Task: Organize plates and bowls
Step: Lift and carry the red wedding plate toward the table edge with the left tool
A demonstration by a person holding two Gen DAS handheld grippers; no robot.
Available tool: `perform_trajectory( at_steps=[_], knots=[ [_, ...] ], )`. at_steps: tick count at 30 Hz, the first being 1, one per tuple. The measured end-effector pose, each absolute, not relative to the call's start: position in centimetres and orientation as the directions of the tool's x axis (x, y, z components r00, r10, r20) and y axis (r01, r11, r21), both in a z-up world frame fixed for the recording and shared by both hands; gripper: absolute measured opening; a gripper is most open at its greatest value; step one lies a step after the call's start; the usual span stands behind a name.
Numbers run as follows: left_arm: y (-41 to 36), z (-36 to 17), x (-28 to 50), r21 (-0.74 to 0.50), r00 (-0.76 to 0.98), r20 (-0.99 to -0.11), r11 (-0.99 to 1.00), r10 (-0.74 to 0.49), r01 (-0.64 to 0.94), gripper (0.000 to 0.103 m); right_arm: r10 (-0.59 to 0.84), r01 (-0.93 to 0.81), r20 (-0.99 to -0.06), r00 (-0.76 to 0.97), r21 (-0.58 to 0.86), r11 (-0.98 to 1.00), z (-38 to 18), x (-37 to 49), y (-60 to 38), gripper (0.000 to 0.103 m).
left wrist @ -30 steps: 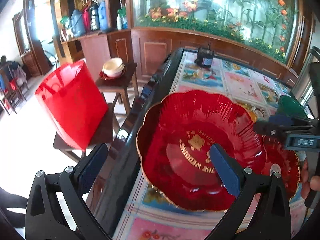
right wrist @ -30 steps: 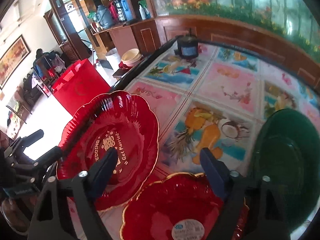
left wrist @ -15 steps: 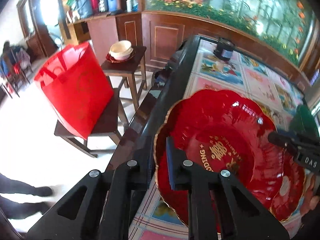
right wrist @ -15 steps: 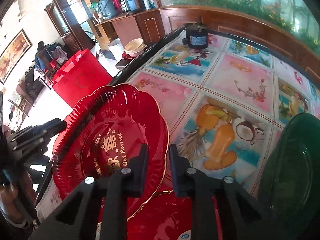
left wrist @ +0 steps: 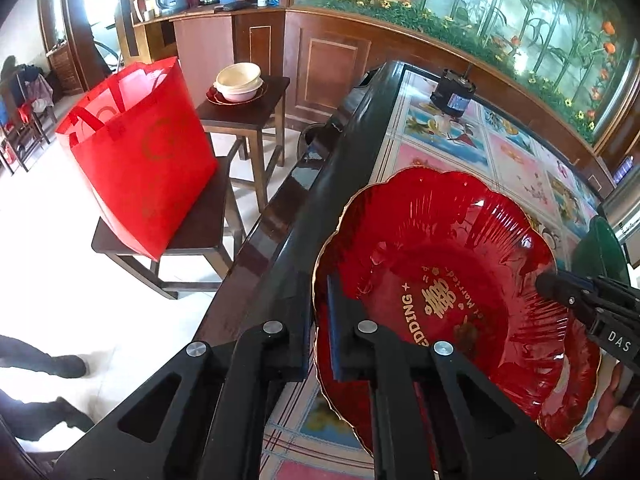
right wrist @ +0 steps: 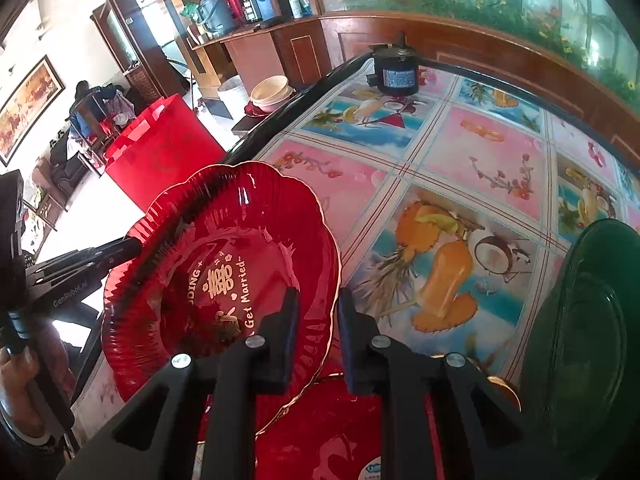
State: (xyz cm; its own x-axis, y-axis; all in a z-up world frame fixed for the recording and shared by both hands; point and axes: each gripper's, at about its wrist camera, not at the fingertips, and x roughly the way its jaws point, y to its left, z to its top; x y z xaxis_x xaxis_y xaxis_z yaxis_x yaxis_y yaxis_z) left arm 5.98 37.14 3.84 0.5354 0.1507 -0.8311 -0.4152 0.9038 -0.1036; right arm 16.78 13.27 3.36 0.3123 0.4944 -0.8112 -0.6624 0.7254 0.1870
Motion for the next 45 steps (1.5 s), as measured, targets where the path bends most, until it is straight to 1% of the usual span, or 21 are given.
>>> perform_trajectory(
  at_steps=[5,12,20,23,29,34,38,45],
  knots=[
    [37.1,4.6,5.1,-0.113,0.544,-0.827,0.904,0.145,-0.413,0.007,0.517,-0.656,-0.799,0.308,0.215,0.723,3.8,16.3,12.9,0.017],
    [37.1,5.5,2.6,-0.120,0.557,-0.817,0.900,0.150,-0.419,0.007,0.515,-0.662,-0.802,0.304,0.211,0.719,4.0,14.3,12.8,0.018],
    [37.0,3.6,0.7,-0.140,0.527,-0.843,0.901,0.109,-0.410,0.007,0.483,-0.662,-0.823,0.299,0.186,0.726,3.2,13.2,13.3,0.017],
    [36.7,3.7,0.3,-0.133,0.534,-0.838,0.904,0.117,-0.407,0.007,0.471,-0.665,-0.828,0.305,0.169,0.727,3.0,12.9,13.5,0.017],
    [36.8,4.2,-0.2,-0.143,0.530,-0.842,0.902,0.106,-0.407,0.007,0.503,-0.647,-0.822,0.268,0.233,0.726,2.8,13.0,13.1,0.017],
    [36.6,5.4,-1.2,-0.153,0.536,-0.838,0.902,0.098,-0.404,0.007,0.515,-0.651,-0.814,0.269,0.240,0.720,3.7,11.8,12.7,0.018],
    [36.3,6.2,-2.6,-0.175,0.546,-0.834,0.901,0.079,-0.397,0.007,0.546,-0.650,-0.797,0.260,0.273,0.709,4.9,10.8,11.9,0.018],
    [35.4,8.4,-6.4,-0.172,0.573,-0.816,0.913,0.078,-0.369,0.007,0.584,-0.651,-0.781,0.222,0.327,0.685,5.8,8.3,10.5,0.019]
  ],
)
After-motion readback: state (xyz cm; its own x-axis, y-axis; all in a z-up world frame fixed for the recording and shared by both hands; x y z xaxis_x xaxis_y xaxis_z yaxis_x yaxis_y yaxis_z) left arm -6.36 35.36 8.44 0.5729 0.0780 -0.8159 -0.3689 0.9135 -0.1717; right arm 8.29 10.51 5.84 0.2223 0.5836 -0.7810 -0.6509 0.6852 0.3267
